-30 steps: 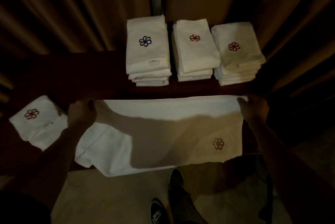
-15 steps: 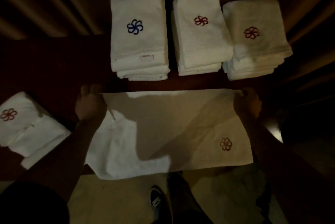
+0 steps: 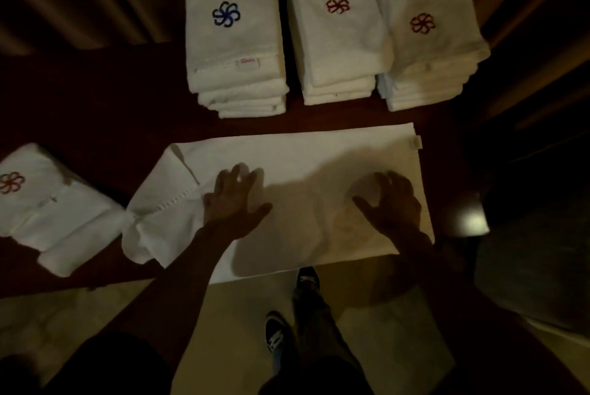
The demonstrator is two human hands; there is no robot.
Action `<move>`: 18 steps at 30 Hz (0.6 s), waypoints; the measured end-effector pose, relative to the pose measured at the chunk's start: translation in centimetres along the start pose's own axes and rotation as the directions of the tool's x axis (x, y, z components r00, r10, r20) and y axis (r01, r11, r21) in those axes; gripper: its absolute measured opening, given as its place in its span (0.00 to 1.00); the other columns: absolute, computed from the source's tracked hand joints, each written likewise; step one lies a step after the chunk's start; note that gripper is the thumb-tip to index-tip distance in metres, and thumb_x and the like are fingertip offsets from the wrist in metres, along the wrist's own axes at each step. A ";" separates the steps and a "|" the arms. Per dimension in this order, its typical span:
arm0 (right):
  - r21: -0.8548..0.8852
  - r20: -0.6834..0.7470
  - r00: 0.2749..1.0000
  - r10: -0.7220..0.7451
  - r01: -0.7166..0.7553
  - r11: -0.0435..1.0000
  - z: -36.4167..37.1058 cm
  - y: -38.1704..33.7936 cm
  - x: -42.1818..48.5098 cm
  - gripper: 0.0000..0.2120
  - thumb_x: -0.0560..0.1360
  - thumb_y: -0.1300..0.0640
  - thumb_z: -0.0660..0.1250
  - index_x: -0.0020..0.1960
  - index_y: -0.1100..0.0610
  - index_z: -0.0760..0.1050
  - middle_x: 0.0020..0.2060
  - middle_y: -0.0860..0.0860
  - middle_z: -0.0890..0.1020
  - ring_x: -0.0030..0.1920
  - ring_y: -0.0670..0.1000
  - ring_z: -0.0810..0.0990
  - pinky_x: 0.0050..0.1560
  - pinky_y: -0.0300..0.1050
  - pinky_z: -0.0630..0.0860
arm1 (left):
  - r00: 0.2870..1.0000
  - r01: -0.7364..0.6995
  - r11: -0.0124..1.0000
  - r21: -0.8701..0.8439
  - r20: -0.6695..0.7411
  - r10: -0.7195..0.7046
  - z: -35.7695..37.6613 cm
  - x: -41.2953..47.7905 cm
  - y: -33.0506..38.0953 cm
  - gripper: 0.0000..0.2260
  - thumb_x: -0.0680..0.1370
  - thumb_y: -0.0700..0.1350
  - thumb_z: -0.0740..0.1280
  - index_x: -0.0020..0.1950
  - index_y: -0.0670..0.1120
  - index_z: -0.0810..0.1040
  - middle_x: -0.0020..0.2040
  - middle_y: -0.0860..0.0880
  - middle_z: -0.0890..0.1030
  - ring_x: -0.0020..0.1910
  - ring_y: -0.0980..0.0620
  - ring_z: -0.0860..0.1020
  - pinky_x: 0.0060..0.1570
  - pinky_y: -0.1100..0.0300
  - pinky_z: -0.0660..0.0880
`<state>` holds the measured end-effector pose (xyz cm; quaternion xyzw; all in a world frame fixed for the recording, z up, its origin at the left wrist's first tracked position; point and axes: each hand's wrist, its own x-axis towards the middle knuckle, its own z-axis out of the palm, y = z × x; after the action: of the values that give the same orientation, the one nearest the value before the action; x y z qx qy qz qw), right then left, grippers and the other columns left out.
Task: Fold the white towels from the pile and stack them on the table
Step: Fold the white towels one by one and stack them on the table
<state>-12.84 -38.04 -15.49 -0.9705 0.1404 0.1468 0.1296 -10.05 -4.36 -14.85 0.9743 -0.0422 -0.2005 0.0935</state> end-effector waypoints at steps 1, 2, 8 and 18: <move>0.002 0.060 0.998 0.009 -0.009 1.000 0.6 0.1 -0.4 0.43 0.72 0.28 0.63 0.78 0.47 0.54 0.79 0.53 0.54 0.79 0.61 0.51 0.68 0.71 0.65 | 0.997 0.025 0.999 0.028 0.069 -0.027 0.7 -0.4 0.3 0.41 0.73 0.73 0.60 0.79 0.61 0.45 0.81 0.50 0.42 0.80 0.41 0.43 0.67 0.27 0.59; 0.013 0.104 0.994 0.017 -0.019 1.000 0.9 0.2 -0.6 0.45 0.72 0.27 0.62 0.80 0.46 0.49 0.80 0.52 0.48 0.80 0.60 0.46 0.69 0.73 0.61 | 0.992 0.053 0.997 0.047 0.114 -0.058 1.3 -0.5 0.5 0.43 0.72 0.75 0.58 0.78 0.63 0.39 0.80 0.52 0.36 0.79 0.41 0.37 0.66 0.24 0.54; 0.019 0.176 0.984 0.002 -0.006 1.000 0.0 0.2 2.2 0.49 0.71 0.25 0.60 0.80 0.44 0.38 0.80 0.50 0.37 0.79 0.61 0.36 0.70 0.78 0.52 | 0.981 0.106 0.994 -0.001 0.164 -0.105 0.9 1.5 0.9 0.47 0.67 0.79 0.58 0.76 0.66 0.35 0.78 0.55 0.30 0.78 0.41 0.31 0.64 0.19 0.50; -0.024 0.197 0.980 0.026 -0.022 0.999 -1.9 -1.0 6.9 0.48 0.73 0.26 0.59 0.81 0.43 0.37 0.80 0.50 0.37 0.79 0.59 0.36 0.71 0.76 0.51 | 0.976 0.140 0.990 -0.033 0.175 -0.132 -1.3 4.5 1.5 0.47 0.69 0.76 0.61 0.78 0.65 0.38 0.79 0.56 0.32 0.78 0.44 0.32 0.65 0.20 0.50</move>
<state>-5.76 -39.29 -15.78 -0.9508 0.1371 0.2453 0.1305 -5.47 -6.17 -15.05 0.9515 0.0210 -0.2910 0.0975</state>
